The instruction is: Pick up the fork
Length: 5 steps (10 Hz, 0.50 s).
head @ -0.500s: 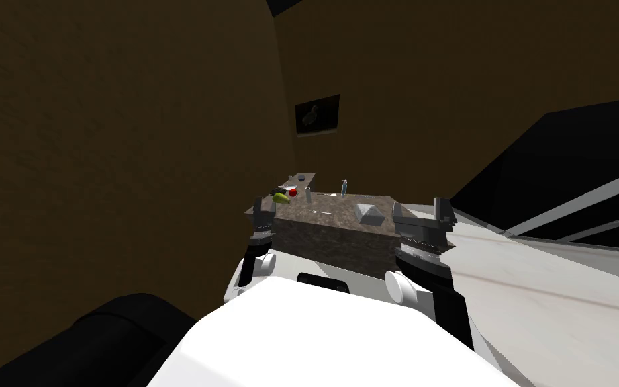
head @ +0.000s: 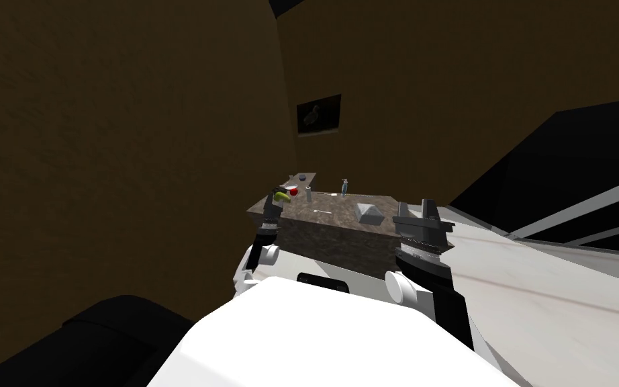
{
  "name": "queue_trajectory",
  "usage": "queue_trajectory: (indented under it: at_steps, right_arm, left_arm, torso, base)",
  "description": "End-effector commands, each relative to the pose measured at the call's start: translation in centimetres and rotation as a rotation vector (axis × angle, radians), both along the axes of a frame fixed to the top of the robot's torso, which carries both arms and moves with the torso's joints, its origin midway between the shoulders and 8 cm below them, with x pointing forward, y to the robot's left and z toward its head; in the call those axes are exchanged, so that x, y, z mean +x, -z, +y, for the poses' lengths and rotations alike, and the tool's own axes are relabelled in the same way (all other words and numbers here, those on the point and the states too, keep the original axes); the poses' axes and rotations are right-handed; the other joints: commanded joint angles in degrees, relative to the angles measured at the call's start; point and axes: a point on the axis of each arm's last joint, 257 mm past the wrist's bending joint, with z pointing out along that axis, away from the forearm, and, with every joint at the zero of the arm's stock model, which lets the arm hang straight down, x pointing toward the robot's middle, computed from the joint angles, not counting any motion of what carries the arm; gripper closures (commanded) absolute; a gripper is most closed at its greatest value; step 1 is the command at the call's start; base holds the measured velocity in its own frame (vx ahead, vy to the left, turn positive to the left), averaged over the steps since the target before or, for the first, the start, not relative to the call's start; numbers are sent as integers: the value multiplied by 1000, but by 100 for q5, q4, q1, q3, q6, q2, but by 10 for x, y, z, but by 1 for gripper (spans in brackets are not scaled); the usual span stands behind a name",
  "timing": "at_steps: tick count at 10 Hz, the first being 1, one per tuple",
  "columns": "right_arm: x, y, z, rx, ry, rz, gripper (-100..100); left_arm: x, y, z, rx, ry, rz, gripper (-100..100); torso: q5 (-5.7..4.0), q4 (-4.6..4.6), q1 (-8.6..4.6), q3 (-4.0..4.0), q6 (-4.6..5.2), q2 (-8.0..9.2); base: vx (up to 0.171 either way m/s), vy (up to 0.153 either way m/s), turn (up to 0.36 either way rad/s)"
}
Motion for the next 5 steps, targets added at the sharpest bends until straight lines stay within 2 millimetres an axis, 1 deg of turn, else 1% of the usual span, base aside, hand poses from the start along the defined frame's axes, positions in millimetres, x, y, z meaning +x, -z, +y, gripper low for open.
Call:
queue_trajectory:
  at_steps: [1,2,3,4,5]
  right_arm:
    - [0,0,0,0,0,0,0]
    - [0,0,0,0,0,0,0]
    - [0,0,0,0,0,0,0]
    - [0,0,0,0,0,0,0]
    - [0,0,0,0,0,0,0]
  left_arm:
    - [18,5,-11,2,35,35,-100]
    - [20,4,-12,1,37,38,-100]
    - [34,9,-19,3,56,68,-100]
    - [35,7,-19,3,58,65,-100]
    - [49,15,-26,5,75,104,-100]
  torso:
    - [0,0,0,0,0,0]
    - [0,0,-2,-1,0,-1]
    - [0,0,2,-1,0,-1]
    - [1,0,3,-1,0,-2]
    - [1,-1,5,-2,0,-4]
  base:
    - [-20,-38,39]
    - [-17,-26,13]
    - [-16,-22,26]
    - [-9,-18,8]
    - [-7,-23,21]
